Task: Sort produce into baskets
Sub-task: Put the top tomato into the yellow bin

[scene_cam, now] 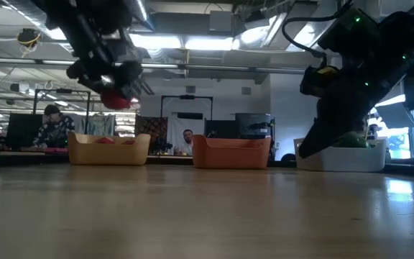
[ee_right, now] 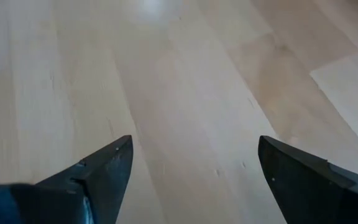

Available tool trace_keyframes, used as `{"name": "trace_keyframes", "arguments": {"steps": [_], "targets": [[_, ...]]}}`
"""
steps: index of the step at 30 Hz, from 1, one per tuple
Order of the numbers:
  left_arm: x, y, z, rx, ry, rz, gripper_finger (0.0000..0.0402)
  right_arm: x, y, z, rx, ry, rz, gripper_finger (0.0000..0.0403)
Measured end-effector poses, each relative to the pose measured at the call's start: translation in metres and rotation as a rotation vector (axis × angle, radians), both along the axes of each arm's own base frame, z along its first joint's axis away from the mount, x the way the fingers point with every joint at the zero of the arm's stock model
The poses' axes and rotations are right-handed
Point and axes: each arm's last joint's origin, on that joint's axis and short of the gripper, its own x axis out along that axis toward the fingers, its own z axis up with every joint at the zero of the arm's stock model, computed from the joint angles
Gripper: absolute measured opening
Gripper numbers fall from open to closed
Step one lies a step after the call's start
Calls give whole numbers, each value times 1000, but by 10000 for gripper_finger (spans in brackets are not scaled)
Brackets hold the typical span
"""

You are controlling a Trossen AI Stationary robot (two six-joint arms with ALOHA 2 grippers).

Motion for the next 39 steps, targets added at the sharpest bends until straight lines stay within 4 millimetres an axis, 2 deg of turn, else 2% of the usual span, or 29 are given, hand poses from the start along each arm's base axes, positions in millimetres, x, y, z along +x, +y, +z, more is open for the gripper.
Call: {"name": "trace_keyframes", "arguments": {"steps": [4, 11, 16, 22, 31, 39], "targets": [[-5, 25, -9, -21, 56, 83, 328, 0, 0, 0, -6, 1, -6, 331], [-4, 66, -33, -72, 136, 127, 325, 0, 0, 0, -7, 2, -6, 331], [-2, 85, -48, -100, 149, 119, 325, 0, 0, 0, -7, 5, -6, 331], [-1, 92, -56, -110, 181, 117, 325, 0, 0, 0, -8, 3, -6, 331], [-1, 92, -56, -107, 168, 124, 328, 1, 0, 1, -6, -16, -7, 331], [-4, 94, -56, -114, 165, 145, 391, 2, 0, 2, -10, -26, -12, 331]]}}
